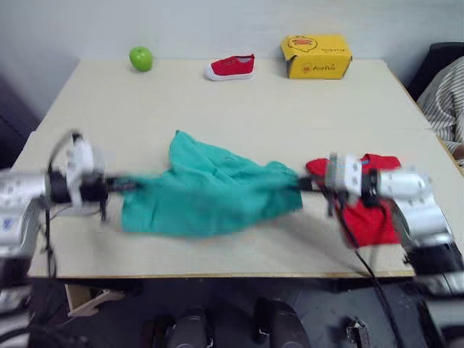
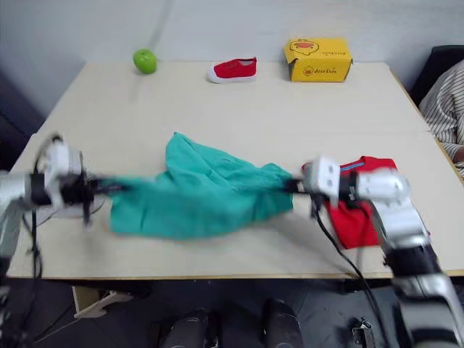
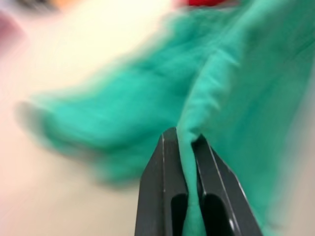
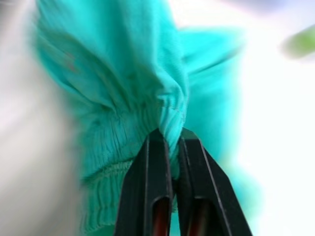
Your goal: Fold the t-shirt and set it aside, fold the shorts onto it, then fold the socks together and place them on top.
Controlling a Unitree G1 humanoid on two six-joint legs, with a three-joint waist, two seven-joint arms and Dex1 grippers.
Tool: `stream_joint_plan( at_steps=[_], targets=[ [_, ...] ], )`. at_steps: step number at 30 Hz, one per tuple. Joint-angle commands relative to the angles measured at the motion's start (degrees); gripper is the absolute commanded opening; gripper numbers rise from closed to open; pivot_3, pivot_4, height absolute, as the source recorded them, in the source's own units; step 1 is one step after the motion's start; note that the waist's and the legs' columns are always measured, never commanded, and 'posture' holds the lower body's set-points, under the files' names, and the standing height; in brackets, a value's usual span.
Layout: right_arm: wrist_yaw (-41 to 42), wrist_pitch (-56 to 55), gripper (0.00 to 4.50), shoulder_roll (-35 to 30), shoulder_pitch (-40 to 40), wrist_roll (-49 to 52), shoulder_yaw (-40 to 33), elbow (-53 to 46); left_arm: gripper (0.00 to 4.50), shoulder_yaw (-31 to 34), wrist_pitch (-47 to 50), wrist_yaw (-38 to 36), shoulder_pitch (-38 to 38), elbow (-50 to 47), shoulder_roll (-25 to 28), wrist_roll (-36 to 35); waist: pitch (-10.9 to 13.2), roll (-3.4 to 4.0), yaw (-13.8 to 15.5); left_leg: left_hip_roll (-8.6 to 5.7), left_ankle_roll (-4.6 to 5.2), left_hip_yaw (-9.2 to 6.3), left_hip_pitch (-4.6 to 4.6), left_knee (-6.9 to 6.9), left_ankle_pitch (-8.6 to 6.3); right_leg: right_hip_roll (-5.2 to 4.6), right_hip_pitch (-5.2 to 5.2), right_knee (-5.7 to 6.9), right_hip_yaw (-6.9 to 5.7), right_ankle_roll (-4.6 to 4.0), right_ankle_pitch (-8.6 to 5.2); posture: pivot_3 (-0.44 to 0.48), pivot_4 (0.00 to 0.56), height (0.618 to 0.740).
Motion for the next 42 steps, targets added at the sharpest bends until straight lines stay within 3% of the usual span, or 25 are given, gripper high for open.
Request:
stream_joint_plan(
  at_steps=[1,3,7,11,12,15,17,19,21,23,27,30,36,42],
  targets=[
    [-10.07,-9.12,0.0,2.34,-11.67,-4.93,-3.41,11.9,0.06,0.35,-13.45,16.51,-16.85,18.33,1.89,10.06,-0.03,-0.1,-0.56,-0.01,-0.02,0.0,-0.29,0.02,0.0,0.03,-0.34,0.08,-0.08,0.0,0.0,0.0,0.15,0.74],
    [-15.36,-15.71,0.0,3.01,-18.29,-8.85,-3.29,19.7,0.06,0.08,-18.21,23.17,-24.67,27.16,2.42,12.98,-0.03,-0.1,-1.17,-0.14,-0.01,0.11,-0.64,-0.09,-0.01,0.01,-0.83,0.1,-0.19,0.01,0.01,0.0,0.15,0.74],
    [-33.14,-28.66,0.0,2.06,-30.37,-18.03,-4.11,31.59,0.06,5.91,-26.28,32.16,-38.73,36.54,2.9,8.96,0.09,-0.21,-2.48,-0.39,0.07,0.24,-0.63,-0.44,-0.08,-0.2,-0.9,0.09,-0.54,0.05,-0.01,0.0,0.15,0.74],
    [-41.31,-36.57,0.0,0.51,-32.89,-24.26,-2.37,37.16,0.06,7.37,-33.14,31.15,-41.16,37.78,5.75,8.03,0.11,-0.25,-3.41,-0.49,0.08,0.06,-0.7,-0.9,-0.08,-0.33,-0.97,0.08,-0.85,0.11,-0.05,0.0,0.15,0.74],
    [-41.86,-38.46,0.0,0.54,-31.86,-25.15,-1.78,37.19,0.06,8.24,-33.74,27.54,-39.13,36.59,6.11,6.21,0.11,-0.25,-3.62,-0.5,0.08,0.06,-0.61,-0.94,-0.08,-0.34,-0.86,0.08,-0.91,0.12,-0.05,0.0,0.15,0.74],
    [-36.57,-39.98,0.0,2.21,-26.92,-23.14,0.47,36.77,0.06,9.85,-32.85,16.67,-27.77,30.81,6.36,0.74,0.11,-0.24,-3.85,-0.63,0.17,0.07,-0.36,-0.98,-0.03,-0.45,-0.64,0.09,-0.89,0.19,-0.09,0.0,0.15,0.74],
    [-28.62,-39.59,0.0,4.09,-19.76,-19.06,2.73,34.76,0.06,9.36,-30.52,7.44,-11.09,21.23,5.97,-2.81,0.11,-0.23,-4.25,-0.65,0.25,0.04,-0.1,-0.92,0.04,-0.49,-0.39,0.03,-0.74,0.22,-0.11,0.0,0.15,0.74],
    [-21.39,-38.52,0.0,5.2,-13.21,-15.4,4.62,32.2,0.06,9.03,-29.71,2.91,3.26,11.91,6.01,-4.58,0.25,-0.24,-4.28,-0.63,0.27,0.01,0.47,-0.88,0.06,-0.47,0.23,0.02,-0.52,0.27,-0.15,0.0,0.15,0.74],
    [-15.45,-38.12,0.0,5.28,-6.47,-12.68,6.52,28.92,0.06,8.26,-27.28,-2.33,17.27,1.87,6.83,-6.14,0.37,-0.31,-4.37,-0.37,0.35,0.1,0.38,-0.79,0.22,-0.5,0.15,-0.03,-0.29,0.3,-0.14,0.0,0.15,0.74],
    [-11.19,-41.23,0.0,3.26,-0.17,-12.51,9.07,25.04,0.06,9.51,-19.09,-6.56,31.41,-10.23,9.47,-8.29,0.42,-0.3,-3.88,-0.29,0.34,0.11,0.41,-0.74,0.22,-0.51,0.13,0.1,-0.2,0.3,-0.14,0.0,0.15,0.74],
    [-6.56,-40.56,0.0,-0.27,6.88,-9.71,9.25,19.27,0.06,17.55,0.54,-7.25,46.09,-28.43,13.55,-15.81,0.63,-0.35,-2.53,-0.14,0.32,0.07,0.39,-0.53,0.21,-0.5,0.19,0.02,-0.02,0.28,-0.15,0.0,0.15,0.74],
    [0.2,-35.99,0.0,-4.65,13.68,-2.9,8.94,12.49,0.06,24.75,15.69,-13.26,59.58,-39.34,16.12,-18.68,0.64,-0.26,-1.3,0.04,0.27,-0.07,0.44,-0.14,0.09,-0.45,0.42,0.03,0.11,0.26,-0.16,0.0,0.15,0.74],
    [11.35,-24.68,0.0,-12.88,25.82,9.25,6.99,-0.2,0.06,32.56,31.45,-17.81,69.49,-46.26,16.55,-20.77,0.68,-0.2,-0.39,0.21,0.13,-0.09,0.61,-0.06,-0.1,-0.24,0.58,-0.19,0.03,0.09,-0.27,0.0,0.15,0.74],
    [12.51,-18.29,0.0,-15.41,34.56,13.13,3.88,-9.43,0.06,34.81,44.7,-19.66,71.39,-48.73,19.07,-21.42,0.68,-0.21,-0.46,0.29,0.01,-0.04,0.67,-0.07,-0.17,-0.14,0.55,-0.17,-0.03,0.01,-0.32,0.0,0.15,0.74]
  ],
)
